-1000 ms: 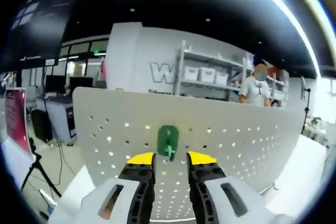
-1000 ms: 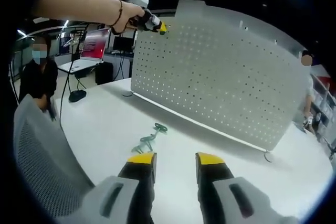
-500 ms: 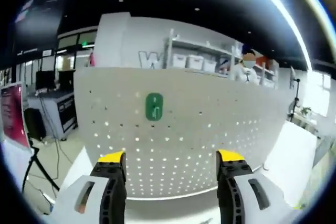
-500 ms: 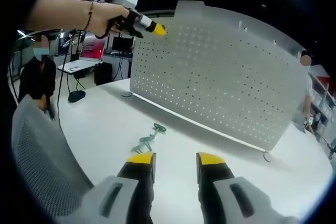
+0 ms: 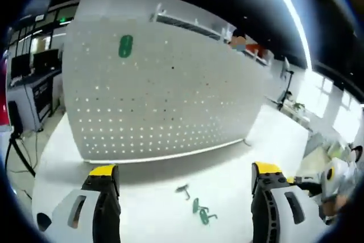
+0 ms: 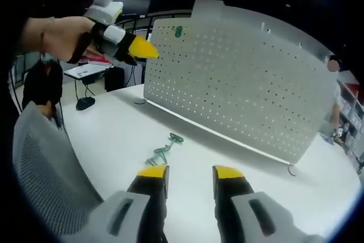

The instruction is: Insert the hook assembly into the mounting plate slot until the hook locks in place.

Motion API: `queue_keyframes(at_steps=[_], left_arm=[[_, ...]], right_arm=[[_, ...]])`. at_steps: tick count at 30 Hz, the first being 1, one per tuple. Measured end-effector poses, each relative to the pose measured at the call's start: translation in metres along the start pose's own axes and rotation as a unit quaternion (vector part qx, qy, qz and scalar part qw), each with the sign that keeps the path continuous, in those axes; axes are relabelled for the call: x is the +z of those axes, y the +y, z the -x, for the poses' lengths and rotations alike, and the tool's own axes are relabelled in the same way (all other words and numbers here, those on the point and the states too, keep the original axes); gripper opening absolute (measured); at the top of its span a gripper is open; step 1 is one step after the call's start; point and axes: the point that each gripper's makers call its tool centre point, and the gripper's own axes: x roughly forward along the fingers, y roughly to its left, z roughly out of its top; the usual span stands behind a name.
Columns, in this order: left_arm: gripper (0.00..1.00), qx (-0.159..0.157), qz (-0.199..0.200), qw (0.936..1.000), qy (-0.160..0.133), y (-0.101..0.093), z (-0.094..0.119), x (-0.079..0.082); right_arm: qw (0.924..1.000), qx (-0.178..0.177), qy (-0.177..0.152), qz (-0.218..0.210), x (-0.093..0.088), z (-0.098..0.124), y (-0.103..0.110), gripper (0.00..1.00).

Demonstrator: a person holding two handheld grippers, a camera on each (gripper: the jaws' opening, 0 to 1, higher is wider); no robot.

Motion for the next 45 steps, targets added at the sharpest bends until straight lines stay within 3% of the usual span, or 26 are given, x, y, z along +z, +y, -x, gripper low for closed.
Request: queue_keyframes(at_steps=[2,8,13,16,18,22,24,27,30,31,32,33,35,45], left_arm=[[1.0,-0.007,-0.011,0.9999,-0.006,-0.004,0.008,-0.005],[1.0,-0.03,-0.03,0.9986,0.032,-0.014,0.025,-0.037],[1.0,-0.039,0.004,0.9977,0.054,-0.018,0.034,-0.071],[1.0,-0.03,-0.034,0.9957,0.08,-0.016,0.038,-0.093],[0.98,-0.038,-0.009,0.9962,0.078,-0.018,0.038,-0.099],[0.95,-0.058,0.035,0.996,0.059,-0.023,0.038,-0.104],[0.97,-0.057,0.036,0.9962,0.056,-0.021,0.038,-0.106],[0.98,-0.056,0.031,0.9959,0.064,-0.017,0.038,-0.114],[0.98,-0.048,0.032,0.9961,0.067,-0.011,0.041,-0.12],[0.97,-0.048,0.026,0.9966,0.062,-0.011,0.043,-0.119],[0.95,-0.05,0.026,0.9977,0.037,-0.012,0.043,-0.113],[0.95,-0.056,0.038,0.9971,0.033,-0.015,0.045,-0.112],[0.95,-0.057,0.025,0.9976,0.03,-0.015,0.044,-0.109],[0.94,-0.057,0.032,0.9969,0.043,-0.013,0.044,-0.118]], right_arm=[[1.0,0.001,0.001,0.0,0.0,0.0,0.001,0.27],[1.0,0.002,0.002,-0.005,0.0,-0.001,0.001,0.27],[1.0,0.006,0.007,-0.002,-0.002,-0.002,0.003,0.27],[0.9998,0.013,0.011,-0.006,-0.004,-0.004,0.006,0.27],[0.9995,0.024,0.013,-0.013,-0.004,-0.006,0.01,0.27],[0.9986,0.044,0.029,-0.004,-0.008,-0.011,0.018,0.26],[0.9968,0.052,0.061,0.011,-0.016,-0.014,0.021,0.23],[0.9966,0.069,0.045,-0.008,-0.004,-0.026,0.028,0.23],[0.9955,0.082,0.041,0.025,0.003,-0.039,0.033,0.23],[0.9943,0.09,0.044,0.036,0.003,-0.042,0.035,0.23],[0.9935,0.095,0.046,0.042,0.003,-0.046,0.036,0.23],[0.9923,0.103,0.047,0.051,0.004,-0.052,0.037,0.23],[0.9905,0.114,0.05,0.058,0.003,-0.063,0.037,0.23],[0.9829,0.147,0.078,0.079,0.003,-0.12,0.026,0.2]])
